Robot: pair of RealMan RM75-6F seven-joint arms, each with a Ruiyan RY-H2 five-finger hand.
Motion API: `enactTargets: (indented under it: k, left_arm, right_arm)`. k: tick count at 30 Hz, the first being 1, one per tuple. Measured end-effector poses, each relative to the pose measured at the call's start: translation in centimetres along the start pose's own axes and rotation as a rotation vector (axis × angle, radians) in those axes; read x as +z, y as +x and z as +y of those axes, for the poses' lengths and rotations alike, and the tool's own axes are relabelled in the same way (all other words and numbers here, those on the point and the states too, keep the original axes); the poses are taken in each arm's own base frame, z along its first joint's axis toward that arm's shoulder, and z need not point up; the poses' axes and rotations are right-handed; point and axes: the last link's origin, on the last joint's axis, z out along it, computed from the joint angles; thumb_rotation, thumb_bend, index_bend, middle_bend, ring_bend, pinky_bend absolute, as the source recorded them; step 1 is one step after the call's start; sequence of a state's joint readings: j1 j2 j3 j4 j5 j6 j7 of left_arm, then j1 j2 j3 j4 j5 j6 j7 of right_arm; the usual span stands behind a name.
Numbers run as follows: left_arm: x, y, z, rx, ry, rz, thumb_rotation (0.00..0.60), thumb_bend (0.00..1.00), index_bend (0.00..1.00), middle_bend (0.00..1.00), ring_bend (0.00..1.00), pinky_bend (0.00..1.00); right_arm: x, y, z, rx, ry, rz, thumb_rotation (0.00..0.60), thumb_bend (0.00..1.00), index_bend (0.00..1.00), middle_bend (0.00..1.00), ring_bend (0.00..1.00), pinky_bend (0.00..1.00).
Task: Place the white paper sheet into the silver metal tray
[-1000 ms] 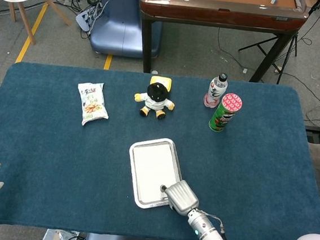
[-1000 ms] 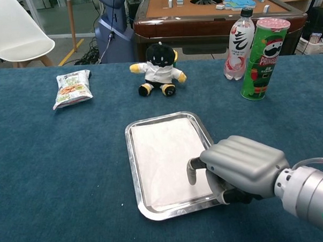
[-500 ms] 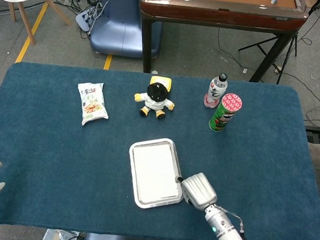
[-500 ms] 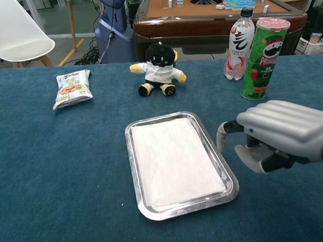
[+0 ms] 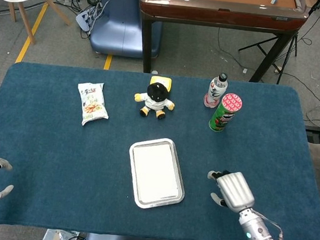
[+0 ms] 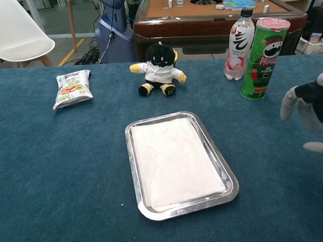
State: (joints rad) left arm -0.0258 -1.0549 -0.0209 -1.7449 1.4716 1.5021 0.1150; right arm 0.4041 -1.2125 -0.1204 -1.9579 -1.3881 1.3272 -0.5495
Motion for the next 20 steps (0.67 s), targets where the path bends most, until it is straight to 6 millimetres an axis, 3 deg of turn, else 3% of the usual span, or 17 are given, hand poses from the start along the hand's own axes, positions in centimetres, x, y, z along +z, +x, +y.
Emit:
enactTargets:
  k: [4, 9, 20]
  left_arm:
    - [-0.1, -0.2, 0.4, 0.005, -0.011, -0.002, 0.6, 0.15, 0.42, 0.36, 0.35, 0.49]
    - [-0.2, -0.4, 0.7, 0.005, -0.023, -0.004, 0.6, 0.15, 0.42, 0.37, 0.35, 0.49]
    - [-0.2, -0.6, 0.9, 0.006, -0.029, -0.003, 0.6, 0.15, 0.42, 0.37, 0.35, 0.49]
  right_arm:
    - [-2.5, 1.1, 1.8, 0.049, -0.053, 0.06, 0.6, 0.25, 0.39, 0.53, 0.45, 0.48]
    - [-4.9, 1.6, 3.7, 0.103, -0.102, 0.119, 0.6, 0.25, 0.4, 0.53, 0.45, 0.48]
    - [-6.6, 1.4, 5.9, 0.183, -0.109, 0.225, 0.6, 0.26, 0.48, 0.55, 0.45, 0.48]
